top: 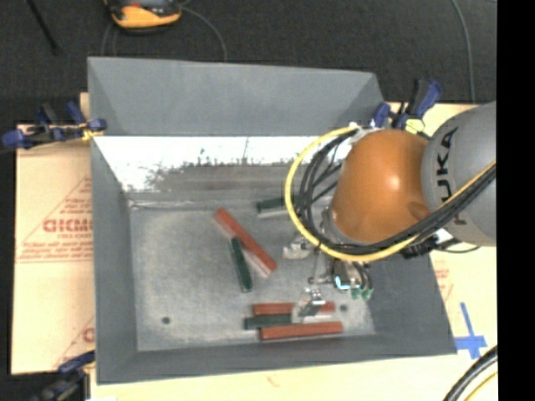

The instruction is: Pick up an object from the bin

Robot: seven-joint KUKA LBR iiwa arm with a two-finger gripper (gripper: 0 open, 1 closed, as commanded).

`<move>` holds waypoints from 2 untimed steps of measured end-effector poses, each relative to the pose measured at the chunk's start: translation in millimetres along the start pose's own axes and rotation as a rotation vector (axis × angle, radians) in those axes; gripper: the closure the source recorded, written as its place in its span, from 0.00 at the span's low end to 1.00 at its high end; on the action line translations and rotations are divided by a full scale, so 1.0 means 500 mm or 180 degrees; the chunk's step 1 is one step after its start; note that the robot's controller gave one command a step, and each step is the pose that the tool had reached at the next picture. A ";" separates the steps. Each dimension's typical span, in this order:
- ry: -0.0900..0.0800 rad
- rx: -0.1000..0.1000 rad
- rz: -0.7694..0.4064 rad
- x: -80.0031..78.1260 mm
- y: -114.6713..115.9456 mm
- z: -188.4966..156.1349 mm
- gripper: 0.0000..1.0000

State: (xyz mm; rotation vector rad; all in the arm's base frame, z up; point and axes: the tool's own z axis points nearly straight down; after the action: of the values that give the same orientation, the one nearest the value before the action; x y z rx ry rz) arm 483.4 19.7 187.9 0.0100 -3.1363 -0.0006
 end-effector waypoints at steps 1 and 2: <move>-0.0025 -0.0001 0.0001 -0.004 0.000 -0.007 0.00; -0.0036 0.0006 -0.0348 -0.002 -0.023 0.064 0.00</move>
Offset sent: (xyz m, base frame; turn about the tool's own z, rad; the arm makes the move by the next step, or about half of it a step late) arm -0.0049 -0.0377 -0.1179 -0.3692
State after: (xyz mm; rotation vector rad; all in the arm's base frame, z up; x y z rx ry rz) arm 484.3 8.0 156.0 0.1821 -3.1425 0.0019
